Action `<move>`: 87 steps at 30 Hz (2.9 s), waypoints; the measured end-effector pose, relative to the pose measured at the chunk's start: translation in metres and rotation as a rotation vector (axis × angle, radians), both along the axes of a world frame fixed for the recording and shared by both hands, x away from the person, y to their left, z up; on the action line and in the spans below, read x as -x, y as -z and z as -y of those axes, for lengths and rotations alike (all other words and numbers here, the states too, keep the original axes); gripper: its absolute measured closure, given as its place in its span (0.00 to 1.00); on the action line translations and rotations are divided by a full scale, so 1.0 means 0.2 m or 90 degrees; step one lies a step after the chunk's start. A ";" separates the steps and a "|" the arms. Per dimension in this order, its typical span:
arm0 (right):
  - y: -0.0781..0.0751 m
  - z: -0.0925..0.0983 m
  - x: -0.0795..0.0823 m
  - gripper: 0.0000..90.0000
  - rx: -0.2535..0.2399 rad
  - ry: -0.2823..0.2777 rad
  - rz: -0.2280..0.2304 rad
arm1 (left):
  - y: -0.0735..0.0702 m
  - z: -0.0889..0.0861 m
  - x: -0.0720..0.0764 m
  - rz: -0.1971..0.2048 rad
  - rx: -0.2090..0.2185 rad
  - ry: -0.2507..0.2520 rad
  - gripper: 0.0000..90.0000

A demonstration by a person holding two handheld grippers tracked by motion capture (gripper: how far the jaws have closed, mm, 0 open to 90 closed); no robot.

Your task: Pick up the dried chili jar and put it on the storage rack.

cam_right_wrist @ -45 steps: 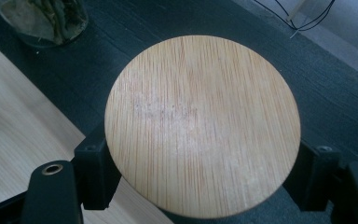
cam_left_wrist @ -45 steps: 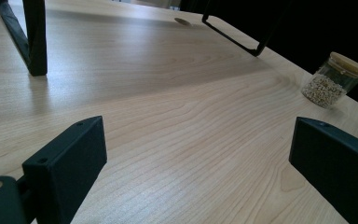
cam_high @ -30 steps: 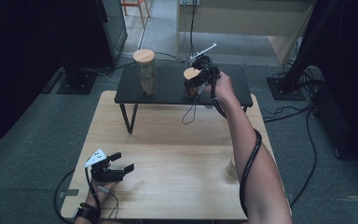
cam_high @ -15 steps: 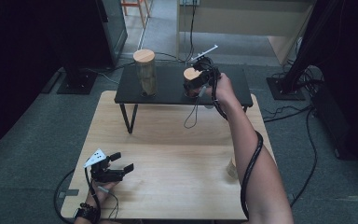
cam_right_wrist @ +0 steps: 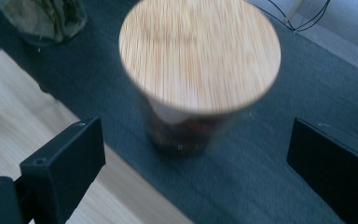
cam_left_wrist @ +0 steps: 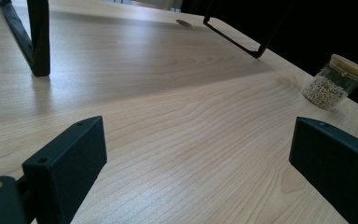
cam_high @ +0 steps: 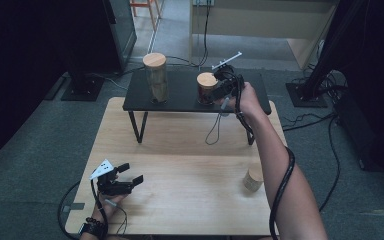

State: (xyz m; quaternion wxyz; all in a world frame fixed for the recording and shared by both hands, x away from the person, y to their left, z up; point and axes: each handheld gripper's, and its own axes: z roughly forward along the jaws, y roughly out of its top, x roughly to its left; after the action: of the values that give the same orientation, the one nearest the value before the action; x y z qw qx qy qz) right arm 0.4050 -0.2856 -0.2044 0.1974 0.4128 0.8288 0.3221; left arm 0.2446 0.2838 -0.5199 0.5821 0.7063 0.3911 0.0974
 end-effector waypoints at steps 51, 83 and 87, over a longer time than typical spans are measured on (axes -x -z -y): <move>0.02 0.50 0.52 0.06 -0.012 0.077 0.033 | 0.00 0.02 0.01 0.002 -0.007 -0.013 0.04; 0.32 0.74 0.73 0.06 -0.079 0.088 0.011 | -0.01 0.03 0.02 0.002 -0.013 -0.019 0.04; 0.36 0.75 0.75 0.06 -0.077 0.089 0.011 | -0.01 0.03 0.02 0.002 -0.016 -0.019 0.04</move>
State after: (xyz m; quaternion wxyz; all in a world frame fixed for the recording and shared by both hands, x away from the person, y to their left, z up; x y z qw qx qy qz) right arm 0.2547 -0.4360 -0.2757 0.2015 0.4781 0.7751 0.3606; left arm 0.2400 0.2781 -0.5177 0.5723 0.7074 0.3994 0.1121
